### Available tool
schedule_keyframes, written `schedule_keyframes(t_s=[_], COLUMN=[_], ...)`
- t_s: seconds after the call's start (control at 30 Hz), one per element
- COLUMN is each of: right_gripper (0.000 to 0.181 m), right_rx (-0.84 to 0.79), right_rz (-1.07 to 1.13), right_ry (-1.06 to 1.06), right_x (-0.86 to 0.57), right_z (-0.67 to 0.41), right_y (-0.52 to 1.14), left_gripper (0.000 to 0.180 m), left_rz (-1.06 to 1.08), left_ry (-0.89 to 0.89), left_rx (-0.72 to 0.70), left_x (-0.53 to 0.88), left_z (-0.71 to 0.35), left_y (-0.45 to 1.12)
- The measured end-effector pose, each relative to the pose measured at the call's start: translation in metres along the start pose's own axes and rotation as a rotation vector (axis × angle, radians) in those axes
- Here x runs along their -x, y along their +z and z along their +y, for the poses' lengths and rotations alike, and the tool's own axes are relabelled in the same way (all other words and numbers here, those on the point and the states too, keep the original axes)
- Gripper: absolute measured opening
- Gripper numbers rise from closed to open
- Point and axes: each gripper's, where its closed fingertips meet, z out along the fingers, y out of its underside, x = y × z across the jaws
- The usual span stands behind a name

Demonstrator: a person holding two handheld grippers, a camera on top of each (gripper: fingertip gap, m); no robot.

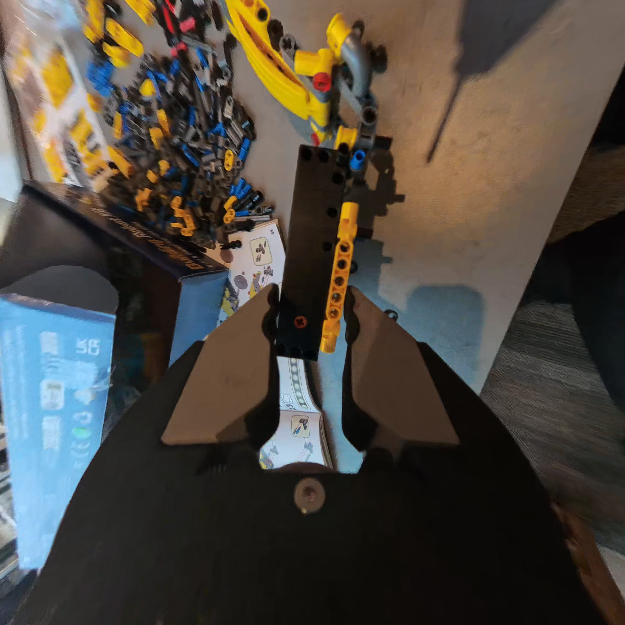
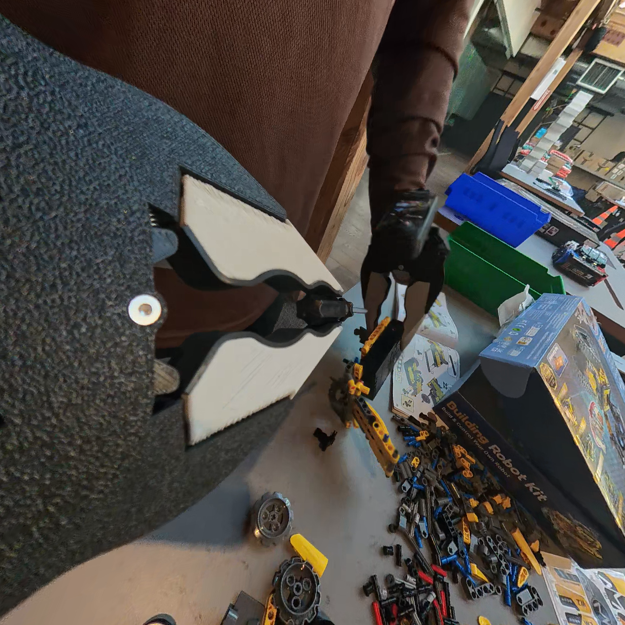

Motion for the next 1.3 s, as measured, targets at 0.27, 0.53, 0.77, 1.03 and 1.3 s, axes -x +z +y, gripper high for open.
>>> schedule_keyframes(t_s=[0.27,0.53,0.77,1.03,1.3], right_gripper=[0.013,0.012,0.012,0.012,0.013], right_rx=[0.099,0.189,0.225,0.233,0.208], right_rz=[-0.036,-0.078,-0.086,-0.084,-0.064], right_ry=[0.032,0.026,0.0,-0.012,-0.026], right_x=[0.004,0.011,0.012,0.015,0.019], right_z=[0.021,0.031,0.026,0.02,0.016], right_y=[0.02,0.04,0.048,0.054,0.052], left_gripper=[0.035,0.041,0.052,0.071,0.117], left_rz=[-0.173,-0.153,-0.192,0.162,0.289], left_ry=[0.008,-0.186,-0.43,-0.808,-0.872], left_rx=[-0.122,-0.118,-0.112,-0.177,-0.136], left_x=[-0.016,-0.028,-0.014,0.017,0.011], left_z=[-0.003,0.006,0.033,0.066,0.079], left_y=[-0.02,-0.019,-0.031,-0.031,-0.024])
